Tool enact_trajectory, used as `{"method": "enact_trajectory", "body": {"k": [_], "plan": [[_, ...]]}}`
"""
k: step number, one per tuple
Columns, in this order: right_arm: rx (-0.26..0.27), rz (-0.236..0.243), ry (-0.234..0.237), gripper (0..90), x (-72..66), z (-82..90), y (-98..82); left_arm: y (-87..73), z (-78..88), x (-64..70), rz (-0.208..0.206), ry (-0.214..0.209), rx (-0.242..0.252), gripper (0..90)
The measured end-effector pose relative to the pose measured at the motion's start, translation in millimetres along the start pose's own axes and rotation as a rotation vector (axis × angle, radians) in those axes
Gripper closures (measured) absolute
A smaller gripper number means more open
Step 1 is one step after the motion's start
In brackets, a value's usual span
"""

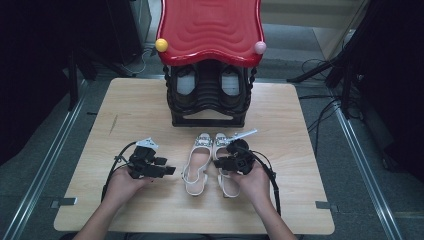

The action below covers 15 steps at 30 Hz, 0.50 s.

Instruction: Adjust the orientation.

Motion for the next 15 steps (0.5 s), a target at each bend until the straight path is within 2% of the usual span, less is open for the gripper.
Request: {"method": "enact_trajectory", "body": {"k": [1,4,6,8,11,15], "plan": [[0.017,0.013,0.017,72.4,-0.9,0.7,1.7,0.9,0.9,0.9,0.001,-0.004,0.003,43.1],[0.063,0.039,0.031,74.3,-3.4,10.3,6.8,3.2,3.3,3.4,0.012,-0.018,0.017,45.9],[0.096,0.065,0.019,78.0,-4.6,22.2,10.4,3.2,3.1,5.2,0.008,-0.024,0.015,46.8],[0.129,0.076,0.012,83.0,-3.4,35.1,12.1,3.4,3.2,7.3,0.002,-0.028,0.014,51.7],[0.15,0.065,-0.006,89.1,5.8,49.8,8.0,6.6,6.2,12.9,0.002,-0.065,0.029,61.5],[0.144,0.024,-0.033,90.0,23.8,60.0,-7.3,8.2,3.7,17.3,-0.011,-0.082,0.015,71.2]]}}
Point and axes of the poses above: each handheld gripper's, and its own axes: z roughly backward along the jaws, y roughly out of its top, x roughly to its right, the point moved 8 cm from there along -z, roughly forward along the jaws, and after that the axes turned 9 degrees about y, right-handed, at the moved point
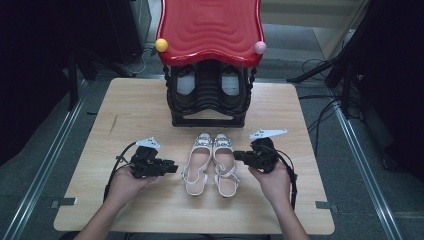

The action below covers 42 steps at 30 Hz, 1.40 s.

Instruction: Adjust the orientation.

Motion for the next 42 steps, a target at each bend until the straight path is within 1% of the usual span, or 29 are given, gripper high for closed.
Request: {"method": "enact_trajectory", "body": {"k": [3,5,7,9,10,12,14,15,16,18,21,23,26,28,32,36,40,42], "plan": [[-0.007,-0.023,-0.019,90.0,11.6,2.8,-10.7,0.2,-6.0,1.6,-0.011,-0.005,-0.025,77.5],[-0.013,-0.035,-0.03,90.0,18.0,2.0,-15.1,2.0,-8.9,2.7,-0.003,-0.026,-0.029,81.6],[-0.025,-0.035,-0.046,90.0,22.8,-2.1,-19.2,3.0,-12.6,2.4,0.001,-0.038,-0.035,82.7],[-0.057,-0.048,-0.051,90.0,26.9,-8.5,-24.9,3.3,-17.1,2.1,0.001,-0.032,-0.043,82.6],[-0.063,-0.055,-0.052,90.0,28.2,-11.9,-27.2,3.4,-19.4,2.3,0.0,-0.034,-0.045,82.4],[-0.074,-0.072,-0.037,90.0,28.7,-18.2,-30.4,3.6,-22.1,3.2,0.002,-0.038,-0.05,81.6],[-0.079,-0.083,-0.018,90.0,26.0,-23.3,-30.9,3.8,-25.3,5.7,0.005,-0.055,-0.053,81.2],[-0.078,-0.082,-0.013,90.0,24.9,-24.2,-30.4,3.5,-26.9,7.0,0.003,-0.059,-0.057,81.2],[-0.08,-0.078,-0.021,90.0,24.1,-25.0,-29.8,3.1,-28.0,8.8,-0.003,-0.064,-0.062,81.3],[-0.077,-0.08,-0.022,90.0,23.7,-26.1,-29.0,2.5,-29.1,10.3,-0.016,-0.052,-0.07,82.1],[-0.069,-0.1,-0.002,90.0,24.7,-26.3,-29.5,2.1,-29.2,11.4,-0.016,-0.057,-0.072,82.2],[-0.062,-0.11,0.007,90.0,25.3,-26.5,-29.9,1.9,-30.0,13.5,-0.015,-0.072,-0.072,82.3],[-0.054,-0.111,0.002,90.0,27.2,-27.7,-31.4,1.2,-31.3,18.5,-0.023,-0.088,-0.074,82.3],[-0.053,-0.116,0.004,90.0,27.4,-28.2,-31.6,1.0,-32.1,22.1,-0.037,-0.09,-0.077,82.1],[-0.054,-0.113,-0.001,90.0,27.2,-28.4,-31.5,0.7,-33.8,26.6,-0.048,-0.085,-0.075,81.7],[-0.054,-0.11,-0.005,90.0,26.5,-29.1,-31.3,0.6,-33.7,27.0,-0.044,-0.085,-0.076,82.1],[-0.051,-0.115,-0.007,90.0,26.0,-30.0,-30.9,0.5,-34.2,28.8,-0.036,-0.097,-0.073,83.4],[-0.047,-0.116,-0.008,90.0,25.8,-30.5,-30.5,0.6,-34.5,29.5,-0.036,-0.094,-0.073,83.8]]}}
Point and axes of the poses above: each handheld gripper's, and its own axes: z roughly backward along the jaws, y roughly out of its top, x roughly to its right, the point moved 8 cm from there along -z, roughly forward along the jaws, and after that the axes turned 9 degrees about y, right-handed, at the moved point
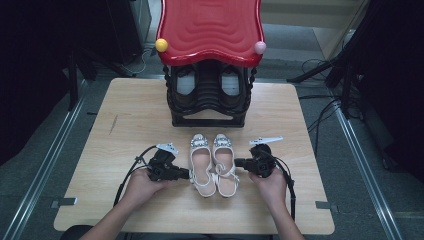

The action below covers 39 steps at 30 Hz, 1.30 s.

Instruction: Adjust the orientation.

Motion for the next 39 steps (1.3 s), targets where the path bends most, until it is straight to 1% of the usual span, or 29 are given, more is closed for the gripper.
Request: {"method": "enact_trajectory", "body": {"k": [2,4,8,14,18,21,23,24,27,29,30,32,33,35,37,39], "plan": [[0.002,-0.002,-0.001,90.0,0.0,-0.4,0.4,0.3,-0.9,1.1,0.005,0.0,0.004,84.4],[0.006,-0.003,-0.011,90.0,-0.1,-1.0,1.2,0.7,-2.2,3.7,0.015,-0.015,0.01,85.7],[0.015,0.006,-0.031,90.0,1.2,-3.0,4.1,0.6,-2.9,5.4,0.014,-0.015,0.013,86.6],[0.018,0.017,-0.045,90.0,2.2,-3.8,5.1,-0.2,-4.5,8.4,0.017,-0.035,0.009,86.6],[0.033,0.019,-0.043,90.0,2.3,-3.6,4.0,-0.4,-4.5,8.2,0.017,-0.035,0.009,86.5],[0.054,0.032,-0.062,90.0,1.1,-3.7,2.6,-0.5,-4.5,8.1,0.017,-0.037,0.009,86.4],[0.072,0.033,-0.081,90.0,0.1,-3.7,1.6,-0.4,-4.6,7.7,0.015,-0.031,0.009,85.5],[0.074,0.031,-0.083,90.0,-0.1,-3.7,1.4,-0.4,-4.5,7.0,0.014,-0.03,0.009,84.7],[0.069,0.021,-0.09,90.0,0.7,-2.3,1.7,-0.7,-3.7,4.4,0.021,-0.027,-0.002,80.3],[0.057,0.027,-0.095,89.9,1.9,-0.4,2.2,-0.8,-1.0,1.5,0.02,-0.012,-0.004,77.2],[0.055,0.023,-0.087,89.6,2.9,1.3,3.3,-0.3,0.8,0.4,0.021,-0.009,0.001,74.9],[0.054,0.005,-0.073,88.0,3.4,4.9,4.7,2.3,7.7,-2.2,0.036,-0.012,0.029,73.1],[0.069,0.0,-0.063,86.8,2.9,7.5,6.4,3.7,12.7,-4.5,0.043,-0.003,0.048,71.9],[0.09,-0.004,-0.049,85.1,1.4,13.6,9.0,3.8,19.6,-7.9,0.041,0.01,0.058,70.3],[0.108,0.012,-0.033,83.1,-1.6,19.2,11.4,3.4,26.2,-11.5,0.038,0.033,0.065,67.4],[0.125,0.028,-0.031,79.7,-5.7,23.1,13.4,3.4,32.5,-14.8,0.043,0.048,0.082,64.6]]}}
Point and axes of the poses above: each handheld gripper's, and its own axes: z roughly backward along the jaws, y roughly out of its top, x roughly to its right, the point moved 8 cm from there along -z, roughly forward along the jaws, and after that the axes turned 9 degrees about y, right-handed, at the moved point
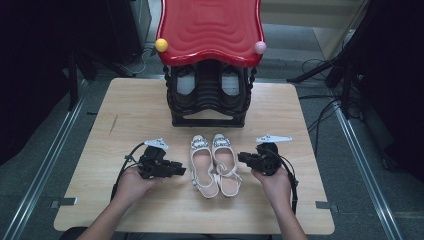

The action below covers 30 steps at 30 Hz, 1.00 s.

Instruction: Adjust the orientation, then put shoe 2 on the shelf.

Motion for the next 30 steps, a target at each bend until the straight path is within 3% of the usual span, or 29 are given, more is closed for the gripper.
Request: {"method": "enact_trajectory", "body": {"k": [4,6,10,13,15,18,30], "plan": [[-0.003,0.023,0.019,76.3,-7.2,0.7,2.3,-1.7,4.2,-5.3,0.0,0.024,-0.002,54.8],[-0.007,0.052,0.0,76.1,-10.8,0.1,3.4,-3.9,4.0,-7.8,-0.005,0.041,-0.011,52.4],[-0.008,0.054,0.001,75.1,-19.9,-1.3,8.9,-4.5,7.7,-9.6,0.002,0.043,0.0,50.3],[-0.016,0.058,0.0,67.4,-24.1,-4.4,11.4,-6.3,11.9,-12.4,-0.006,0.057,0.004,49.3],[-0.027,0.027,0.02,67.9,-26.8,-7.1,12.3,-7.5,13.3,-14.9,-0.006,0.063,0.006,48.5],[-0.029,0.022,0.038,68.1,-31.1,-9.8,14.8,-8.6,15.8,-18.7,0.001,0.075,0.013,48.5],[-0.079,0.043,0.066,65.1,-48.0,-26.6,15.5,-9.4,19.6,-24.8,0.007,0.088,0.018,48.0]]}}
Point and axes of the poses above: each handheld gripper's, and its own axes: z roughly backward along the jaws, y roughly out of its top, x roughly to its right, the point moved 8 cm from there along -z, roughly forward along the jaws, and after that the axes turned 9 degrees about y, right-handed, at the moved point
